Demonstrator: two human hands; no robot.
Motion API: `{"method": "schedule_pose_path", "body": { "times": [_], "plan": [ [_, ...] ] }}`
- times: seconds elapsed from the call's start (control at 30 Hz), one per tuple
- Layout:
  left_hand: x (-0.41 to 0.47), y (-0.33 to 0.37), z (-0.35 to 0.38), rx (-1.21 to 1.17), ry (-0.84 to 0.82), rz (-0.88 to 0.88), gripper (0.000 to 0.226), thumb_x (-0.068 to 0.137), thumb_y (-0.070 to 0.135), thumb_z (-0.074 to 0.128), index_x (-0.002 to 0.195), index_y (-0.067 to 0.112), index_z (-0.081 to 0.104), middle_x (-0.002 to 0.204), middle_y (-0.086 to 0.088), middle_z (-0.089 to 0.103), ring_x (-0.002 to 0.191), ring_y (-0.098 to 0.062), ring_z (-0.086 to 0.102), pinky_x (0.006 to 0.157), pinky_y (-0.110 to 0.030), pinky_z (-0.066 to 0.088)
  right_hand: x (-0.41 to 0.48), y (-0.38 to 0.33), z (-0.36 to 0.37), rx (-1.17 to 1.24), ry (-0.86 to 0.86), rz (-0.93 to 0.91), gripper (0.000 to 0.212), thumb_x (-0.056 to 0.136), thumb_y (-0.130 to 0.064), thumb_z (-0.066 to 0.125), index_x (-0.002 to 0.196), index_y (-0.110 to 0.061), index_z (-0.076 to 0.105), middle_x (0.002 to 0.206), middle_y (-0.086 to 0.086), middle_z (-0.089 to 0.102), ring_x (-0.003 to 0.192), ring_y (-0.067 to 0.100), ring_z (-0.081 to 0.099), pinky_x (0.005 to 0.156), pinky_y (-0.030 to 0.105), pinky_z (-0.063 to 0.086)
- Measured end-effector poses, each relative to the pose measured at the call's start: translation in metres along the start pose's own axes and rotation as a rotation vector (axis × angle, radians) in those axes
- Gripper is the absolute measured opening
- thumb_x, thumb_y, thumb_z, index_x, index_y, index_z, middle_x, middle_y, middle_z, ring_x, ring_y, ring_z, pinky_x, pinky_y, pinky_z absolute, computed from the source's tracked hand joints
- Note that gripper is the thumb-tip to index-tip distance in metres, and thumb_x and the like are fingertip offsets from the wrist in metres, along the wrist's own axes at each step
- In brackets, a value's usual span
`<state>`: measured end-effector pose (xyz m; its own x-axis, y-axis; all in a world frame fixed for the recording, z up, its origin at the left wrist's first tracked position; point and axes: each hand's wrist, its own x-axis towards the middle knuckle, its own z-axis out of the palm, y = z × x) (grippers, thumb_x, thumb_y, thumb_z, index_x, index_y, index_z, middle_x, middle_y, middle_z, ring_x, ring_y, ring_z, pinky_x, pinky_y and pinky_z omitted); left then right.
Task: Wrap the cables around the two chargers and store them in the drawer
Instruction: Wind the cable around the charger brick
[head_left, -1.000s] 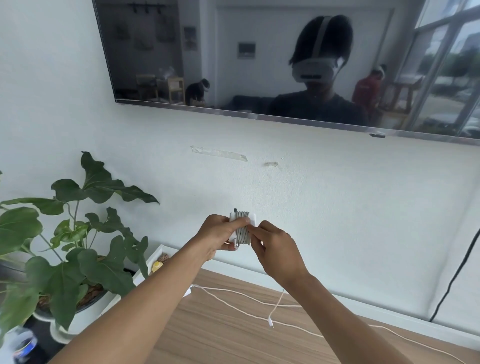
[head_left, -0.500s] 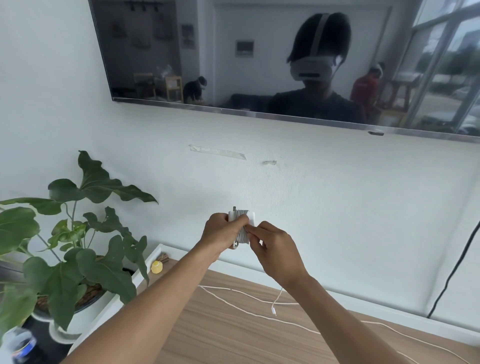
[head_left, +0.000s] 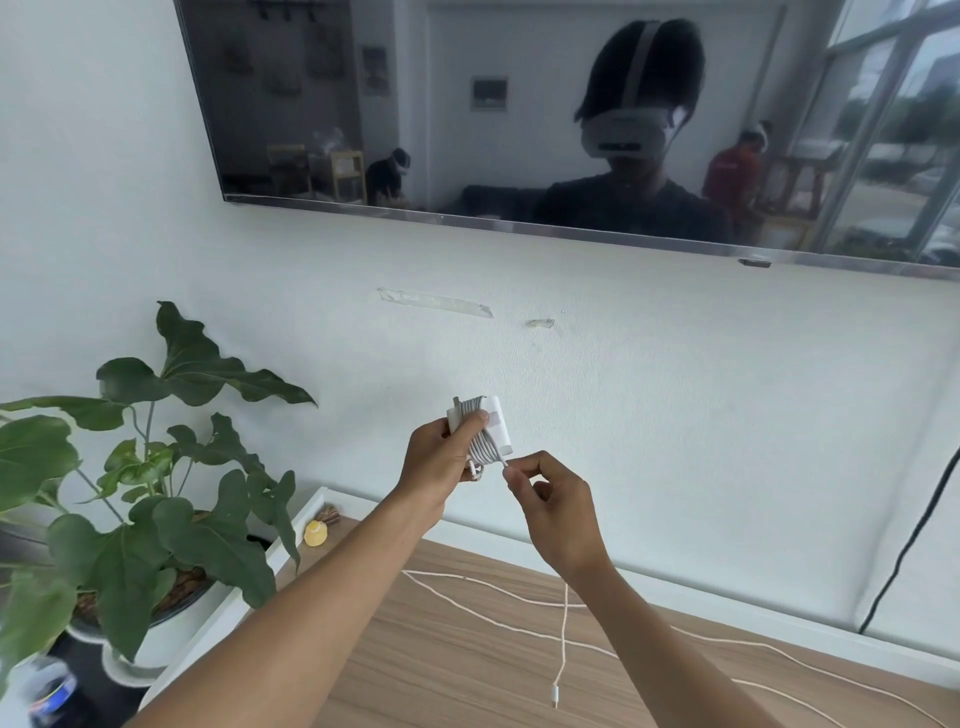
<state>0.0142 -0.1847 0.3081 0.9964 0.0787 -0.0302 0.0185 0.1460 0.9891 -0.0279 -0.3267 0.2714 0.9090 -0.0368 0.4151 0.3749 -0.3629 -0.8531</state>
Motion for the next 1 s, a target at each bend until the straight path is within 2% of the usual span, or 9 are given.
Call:
{"method": "schedule_pose_path", "body": {
  "times": [0.17,0.27,0.4,0.53,0.63,0.77,0.83,0.93,1.0],
  "plan": [
    [0.002,0.002,-0.004,-0.029,-0.092,-0.022,0.025,0.089,0.031,0.067,0.092,0.007,0.071,0.069,-0.003,0.065,0.055,-0.012,0.059,0.054,-0.026,0.052,0.005,0.001,-0.007,0.043,-0.026,0.033,0.011,0.092,-0.02,0.061,0.084,-0.016,0.067,0.057,-0.014,0.053,0.048,0.012,0.03,0.046,0.02,0.027],
    [0.002,0.003,-0.005,0.0,-0.084,-0.001,0.021,0.088,0.029,0.068,0.089,0.008,0.071,0.071,-0.003,0.068,0.058,-0.012,0.062,0.056,-0.028,0.055,0.004,0.005,-0.006,0.048,-0.042,0.043,0.011,0.092,-0.018,0.061,0.083,-0.017,0.067,0.063,-0.013,0.056,0.049,0.013,0.03,0.047,0.022,0.028],
    [0.001,-0.001,-0.005,0.08,-0.093,0.047,0.023,0.086,0.025,0.071,0.093,0.004,0.07,0.077,-0.007,0.071,0.066,-0.018,0.065,0.056,-0.03,0.055,-0.006,0.011,-0.004,-0.035,-0.061,0.0,0.012,0.093,-0.016,0.06,0.081,-0.017,0.063,0.06,-0.018,0.055,0.044,0.008,0.029,0.047,0.017,0.027],
    [-0.001,-0.002,-0.005,0.12,-0.125,0.03,0.021,0.087,0.025,0.07,0.096,0.006,0.069,0.078,-0.005,0.072,0.066,-0.016,0.068,0.058,-0.03,0.054,-0.011,0.012,-0.002,-0.107,-0.086,-0.081,0.013,0.093,-0.014,0.059,0.08,-0.016,0.06,0.056,-0.012,0.046,0.044,0.009,0.029,0.046,0.015,0.026],
    [0.0,0.001,-0.007,0.141,-0.094,0.053,0.019,0.088,0.022,0.068,0.094,0.004,0.07,0.076,-0.007,0.069,0.064,-0.019,0.064,0.055,-0.03,0.05,-0.006,0.009,-0.002,-0.139,-0.106,-0.113,0.014,0.093,-0.016,0.058,0.08,-0.018,0.058,0.054,-0.009,0.043,0.044,0.01,0.029,0.047,0.015,0.026],
    [0.003,0.002,-0.01,0.237,0.005,0.184,0.026,0.078,0.027,0.071,0.086,0.003,0.069,0.069,-0.009,0.065,0.056,-0.021,0.057,0.045,-0.027,0.043,-0.004,0.012,-0.001,-0.056,-0.088,-0.059,0.014,0.094,-0.015,0.058,0.081,-0.022,0.06,0.063,-0.015,0.054,0.045,0.009,0.029,0.047,0.017,0.027],
    [0.002,0.001,-0.012,0.189,0.02,0.197,0.023,0.082,0.023,0.071,0.086,0.0,0.068,0.067,-0.01,0.063,0.053,-0.021,0.055,0.044,-0.026,0.043,-0.002,0.016,0.0,-0.034,-0.076,-0.017,0.013,0.094,-0.017,0.058,0.081,-0.02,0.062,0.064,-0.014,0.056,0.045,0.009,0.029,0.047,0.018,0.028],
    [0.0,0.0,-0.015,0.149,-0.079,0.177,0.014,0.088,0.016,0.067,0.089,0.002,0.07,0.071,-0.011,0.066,0.059,-0.022,0.059,0.047,-0.027,0.047,0.003,0.017,-0.001,-0.01,-0.086,0.035,0.014,0.093,-0.023,0.06,0.079,-0.021,0.063,0.067,-0.001,0.061,0.048,0.012,0.036,0.048,0.019,0.032],
    [-0.001,0.001,-0.018,0.127,-0.157,0.149,0.009,0.089,0.016,0.067,0.088,0.008,0.071,0.071,-0.007,0.068,0.062,-0.022,0.062,0.049,-0.028,0.048,0.007,0.014,-0.001,-0.018,-0.129,0.048,0.016,0.093,-0.023,0.061,0.077,-0.024,0.062,0.067,-0.003,0.061,0.049,0.009,0.041,0.049,0.017,0.034]
  ]
}}
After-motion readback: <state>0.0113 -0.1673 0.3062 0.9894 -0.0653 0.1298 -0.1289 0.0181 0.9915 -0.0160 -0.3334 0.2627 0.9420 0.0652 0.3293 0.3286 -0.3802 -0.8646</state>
